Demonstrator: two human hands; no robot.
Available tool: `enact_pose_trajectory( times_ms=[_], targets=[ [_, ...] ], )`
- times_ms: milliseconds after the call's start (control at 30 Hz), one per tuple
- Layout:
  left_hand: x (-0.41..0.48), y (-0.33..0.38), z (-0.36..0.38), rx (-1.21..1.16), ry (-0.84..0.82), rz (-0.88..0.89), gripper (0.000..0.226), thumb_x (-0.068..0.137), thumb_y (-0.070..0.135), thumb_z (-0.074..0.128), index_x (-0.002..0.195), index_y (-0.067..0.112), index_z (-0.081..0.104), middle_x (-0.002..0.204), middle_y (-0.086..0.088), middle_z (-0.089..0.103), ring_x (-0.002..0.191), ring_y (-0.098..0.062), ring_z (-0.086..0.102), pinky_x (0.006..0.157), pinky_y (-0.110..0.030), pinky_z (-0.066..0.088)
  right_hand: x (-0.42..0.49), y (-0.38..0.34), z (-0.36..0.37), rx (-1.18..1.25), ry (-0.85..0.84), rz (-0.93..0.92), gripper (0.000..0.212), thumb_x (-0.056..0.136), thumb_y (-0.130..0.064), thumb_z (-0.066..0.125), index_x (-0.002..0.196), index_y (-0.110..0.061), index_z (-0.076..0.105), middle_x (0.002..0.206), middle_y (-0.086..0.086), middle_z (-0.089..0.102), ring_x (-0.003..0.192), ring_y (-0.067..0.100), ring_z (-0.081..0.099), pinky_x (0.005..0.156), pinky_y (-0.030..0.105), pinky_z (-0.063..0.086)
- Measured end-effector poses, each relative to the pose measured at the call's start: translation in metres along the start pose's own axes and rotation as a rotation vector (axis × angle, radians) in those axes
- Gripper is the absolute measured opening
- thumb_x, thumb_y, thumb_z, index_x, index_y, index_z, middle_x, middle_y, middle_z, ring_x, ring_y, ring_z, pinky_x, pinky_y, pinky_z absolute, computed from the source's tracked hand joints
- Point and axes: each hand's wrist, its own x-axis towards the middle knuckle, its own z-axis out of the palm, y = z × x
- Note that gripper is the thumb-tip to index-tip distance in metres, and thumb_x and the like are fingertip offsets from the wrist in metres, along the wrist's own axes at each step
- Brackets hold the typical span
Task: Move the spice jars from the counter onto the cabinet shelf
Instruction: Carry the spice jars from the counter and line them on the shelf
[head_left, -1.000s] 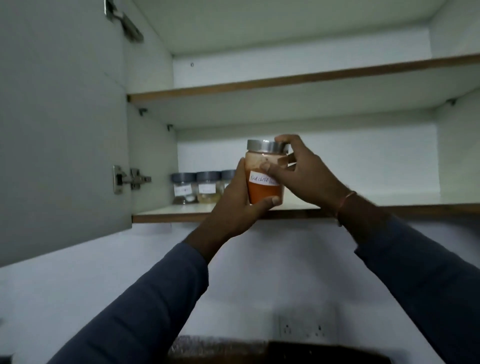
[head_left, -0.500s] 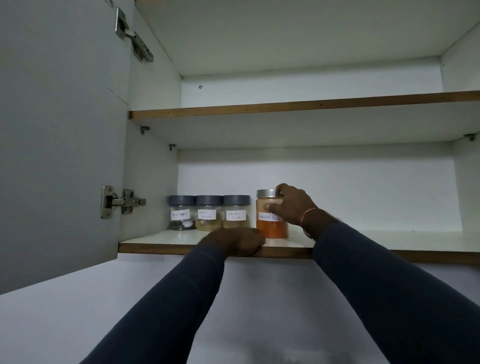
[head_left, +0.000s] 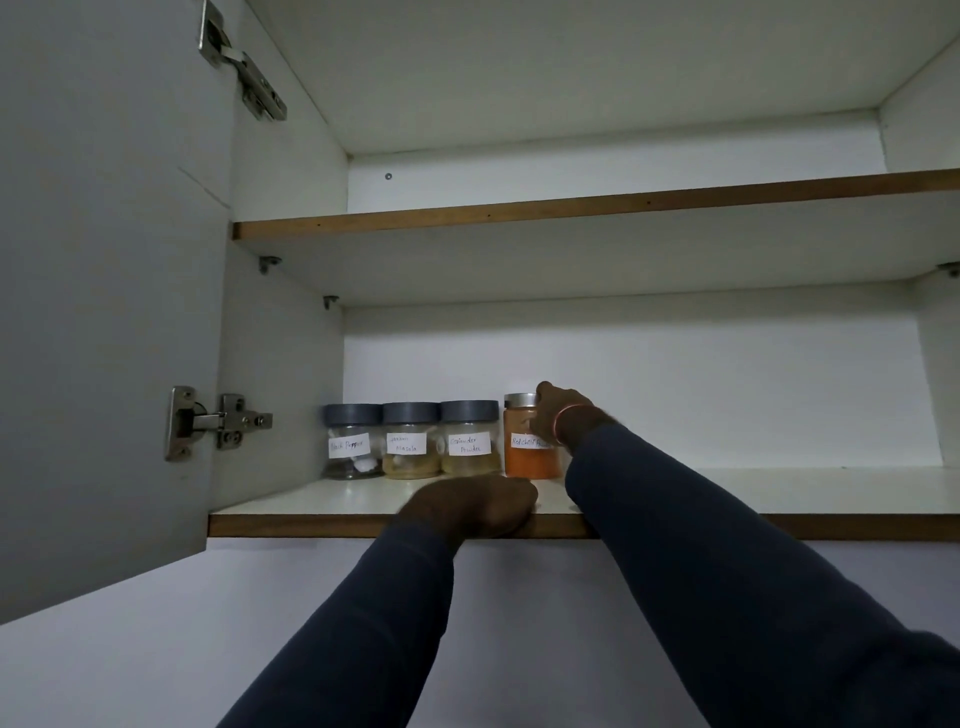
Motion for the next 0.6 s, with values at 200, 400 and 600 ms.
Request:
enact_pose_trajectory(
  times_ms=[200,400,600],
  targets=[
    [-0.004,0.002,-0.001,0.055,-0.007,0.043,0.044,0.104,0.025,0.024,0.143,0.008,0.036,0.153,-0.014,0.033,0.139,-0.026,0.034,0.114,-0.038,0.024,0.009,0.007,0.009,0.009,0.053,-0.041,0.046,0.087,-0.034,0.063,0.126,-0.016,0.048,0.12,0.01,0.063,0.106,0.03,0.062,0.092,0.042,0.052],
    [-0.005,0.004,0.0,-0.03,0.038,-0.038,0.043,0.105,0.019,0.021,0.142,0.0,0.035,0.157,-0.018,0.021,0.144,-0.03,0.023,0.115,-0.037,0.019,0.011,0.006,0.015,0.015,0.066,-0.057,0.05,0.088,-0.037,0.064,0.129,-0.015,0.045,0.122,0.011,0.063,0.106,0.031,0.062,0.09,0.041,0.052],
    [-0.004,0.003,0.0,-0.007,0.008,-0.033,0.042,0.105,0.018,0.022,0.14,0.001,0.037,0.155,-0.018,0.026,0.141,-0.029,0.03,0.115,-0.037,0.024,0.001,-0.003,0.015,0.099,-0.072,-0.001,0.088,0.096,-0.032,0.056,0.155,-0.015,-0.007,0.137,0.019,0.052,0.118,0.034,0.056,0.092,0.04,0.045]
  ],
)
